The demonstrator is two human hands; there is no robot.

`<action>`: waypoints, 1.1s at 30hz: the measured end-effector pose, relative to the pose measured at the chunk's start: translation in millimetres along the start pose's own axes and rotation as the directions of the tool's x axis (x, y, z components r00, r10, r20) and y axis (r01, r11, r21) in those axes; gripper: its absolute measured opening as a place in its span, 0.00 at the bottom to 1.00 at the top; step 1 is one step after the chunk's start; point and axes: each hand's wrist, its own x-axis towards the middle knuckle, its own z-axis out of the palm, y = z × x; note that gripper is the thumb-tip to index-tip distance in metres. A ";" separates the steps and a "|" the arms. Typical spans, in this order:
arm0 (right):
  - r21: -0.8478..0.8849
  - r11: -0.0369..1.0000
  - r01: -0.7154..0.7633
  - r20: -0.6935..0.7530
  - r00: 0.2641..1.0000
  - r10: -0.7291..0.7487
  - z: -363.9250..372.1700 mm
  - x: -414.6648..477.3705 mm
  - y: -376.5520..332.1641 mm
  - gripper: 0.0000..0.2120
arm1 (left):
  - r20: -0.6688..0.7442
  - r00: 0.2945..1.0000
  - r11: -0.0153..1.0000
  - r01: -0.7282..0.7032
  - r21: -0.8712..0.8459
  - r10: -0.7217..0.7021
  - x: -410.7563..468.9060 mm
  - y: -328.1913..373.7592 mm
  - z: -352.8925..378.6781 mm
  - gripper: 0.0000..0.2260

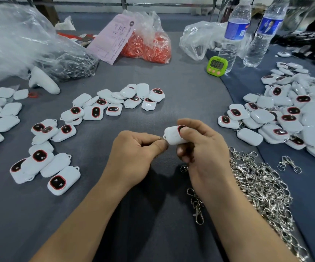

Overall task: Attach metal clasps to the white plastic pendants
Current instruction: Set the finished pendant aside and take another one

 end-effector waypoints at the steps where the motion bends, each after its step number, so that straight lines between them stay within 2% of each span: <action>1: -0.123 0.989 0.085 -0.010 0.996 -0.087 -0.9 -1.2 1.7 0.10 | -0.006 0.998 0.982 -0.065 0.179 0.067 -1.6 -1.3 0.1 0.05; 2: -0.333 0.918 0.216 0.008 0.974 -0.226 -0.9 -3.0 5.1 0.10 | 0.008 0.987 0.908 -0.149 0.391 0.159 -3.0 -1.6 0.7 0.06; 3: -0.528 0.777 0.342 0.081 0.931 -0.355 1.0 -6.8 9.2 0.10 | 0.049 0.968 0.789 -0.230 0.570 0.247 -5.0 -1.7 1.7 0.09; 4: -0.630 0.642 0.437 0.180 0.886 -0.427 4.5 -11.8 13.7 0.10 | 0.077 0.943 0.682 -0.289 0.671 0.324 -7.2 -1.0 2.4 0.11; 5: -0.661 0.564 0.495 0.257 0.856 -0.450 7.8 -16.6 17.4 0.09 | 0.086 0.924 0.614 -0.316 0.723 0.373 -9.4 0.6 2.4 0.11; 6: -0.655 0.547 0.521 0.291 0.842 -0.453 9.8 -19.4 19.9 0.09 | 0.086 0.912 0.578 -0.325 0.748 0.401 -11.0 2.2 1.7 0.11; 8: -0.600 0.633 0.488 0.245 0.866 -0.435 9.7 -16.1 19.7 0.08 | 0.045 0.900 0.569 -0.313 0.761 0.434 -11.0 -0.7 -0.3 0.11; 10: -0.532 0.754 0.385 0.123 0.916 -0.381 7.4 -9.4 12.8 0.07 | -0.029 0.909 0.653 -0.276 0.705 0.416 -11.6 -4.8 1.2 0.09; 12: -0.430 0.857 0.284 0.045 0.955 -0.294 5.0 -4.6 5.9 0.08 | -0.100 0.958 0.847 -0.186 0.497 0.269 -11.1 -0.4 3.2 0.07; 14: -0.261 0.949 0.177 0.006 0.983 -0.182 3.1 -2.7 1.3 0.10 | -0.111 0.991 0.986 -0.051 0.159 0.070 -8.3 2.7 6.0 0.03; 16: -0.109 0.993 0.053 -0.013 0.998 -0.055 2.9 -1.1 -2.5 0.09 | -0.095 0.995 0.997 0.019 -0.079 -0.027 -5.4 2.8 5.4 0.05; 18: -0.013 0.998 -0.058 -0.011 0.998 0.058 3.7 0.3 -3.5 0.09 | -0.097 0.995 0.986 0.022 -0.164 -0.039 -4.9 2.5 4.0 0.06; 19: 0.024 0.995 -0.095 -0.004 0.995 0.095 4.0 0.6 -3.2 0.09 | -0.111 0.994 0.991 -0.005 -0.135 -0.010 -5.9 2.2 3.6 0.05; 20: 0.047 0.992 -0.117 0.002 0.993 0.117 4.5 0.8 -2.3 0.09 | -0.132 0.990 0.998 -0.058 -0.029 0.053 -7.5 0.7 3.1 0.05; 21: 0.046 0.991 -0.123 0.007 0.992 0.123 5.0 0.3 -1.3 0.08 | -0.147 0.978 0.981 -0.125 0.149 0.147 -9.3 -0.4 2.6 0.06; 23: -0.030 0.997 -0.072 0.008 0.997 0.072 6.6 -1.5 1.2 0.08 | -0.100 0.940 0.835 -0.236 0.498 0.325 -12.1 -0.3 1.4 0.10; 25: -0.213 0.975 0.070 0.027 0.997 -0.066 8.3 -5.0 5.7 0.08 | -0.008 0.908 0.681 -0.308 0.664 0.418 -12.5 -0.8 -2.0 0.11; 27: -0.443 0.864 0.241 0.097 0.971 -0.221 10.3 -9.9 11.1 0.08 | 0.051 0.896 0.586 -0.331 0.740 0.442 -12.2 -1.4 -4.1 0.10; 29: -0.569 0.741 0.357 0.180 0.933 -0.312 11.8 -14.1 14.9 0.08 | 0.059 0.901 0.560 -0.317 0.766 0.430 -12.9 -2.0 -5.7 0.09; 31: -0.579 0.716 0.391 0.207 0.919 -0.335 10.9 -13.6 15.0 0.07 | 0.017 0.911 0.600 -0.286 0.747 0.412 -13.9 -4.0 -6.1 0.08; 33: -0.556 0.755 0.347 0.173 0.937 -0.303 9.1 -9.0 13.5 0.07 | -0.046 0.935 0.692 -0.227 0.685 0.351 -14.7 -4.2 -7.1 0.05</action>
